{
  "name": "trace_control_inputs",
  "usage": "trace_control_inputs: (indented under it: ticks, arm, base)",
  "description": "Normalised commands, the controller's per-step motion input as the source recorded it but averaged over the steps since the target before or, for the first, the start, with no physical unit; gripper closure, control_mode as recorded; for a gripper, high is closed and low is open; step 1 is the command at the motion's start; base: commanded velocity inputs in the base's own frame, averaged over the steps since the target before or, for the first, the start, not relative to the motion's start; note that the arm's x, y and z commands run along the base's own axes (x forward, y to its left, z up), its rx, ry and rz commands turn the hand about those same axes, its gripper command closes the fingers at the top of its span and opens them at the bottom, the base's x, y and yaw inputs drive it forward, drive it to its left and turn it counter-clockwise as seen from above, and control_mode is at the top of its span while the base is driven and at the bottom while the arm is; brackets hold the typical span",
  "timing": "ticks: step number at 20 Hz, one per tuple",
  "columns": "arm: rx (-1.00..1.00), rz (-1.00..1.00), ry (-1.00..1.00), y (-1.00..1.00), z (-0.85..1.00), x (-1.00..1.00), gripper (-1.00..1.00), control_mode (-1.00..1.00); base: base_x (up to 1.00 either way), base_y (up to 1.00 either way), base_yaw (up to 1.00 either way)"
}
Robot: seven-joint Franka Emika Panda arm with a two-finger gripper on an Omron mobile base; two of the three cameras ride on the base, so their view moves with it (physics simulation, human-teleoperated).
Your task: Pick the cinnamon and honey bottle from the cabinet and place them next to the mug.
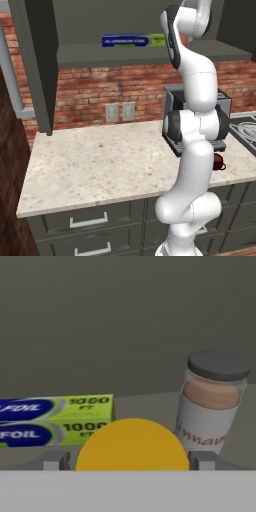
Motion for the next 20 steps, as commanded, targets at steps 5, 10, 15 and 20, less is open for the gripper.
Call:
trace_control_inputs:
  ticks: [5,10,15,20]
  arm:
    - [0.0,0.0,0.0,0.0,0.0,0.0,1.0,-1.0]
    - [0.0,0.0,0.0,0.0,0.0,-0.09,1.0,-1.0]
    - [0.0,0.0,0.0,0.0,-0.01,-0.47,1.0,-1.0]
    - [0.0,0.0,-0.01,0.0,-0.11,-0.57,1.0,-1.0]
  base:
    - [0.0,0.0,0.0]
    - [0.0,0.0,0.0]
    - [0.0,0.0,0.0]
    - [0.0,0.0,0.0]
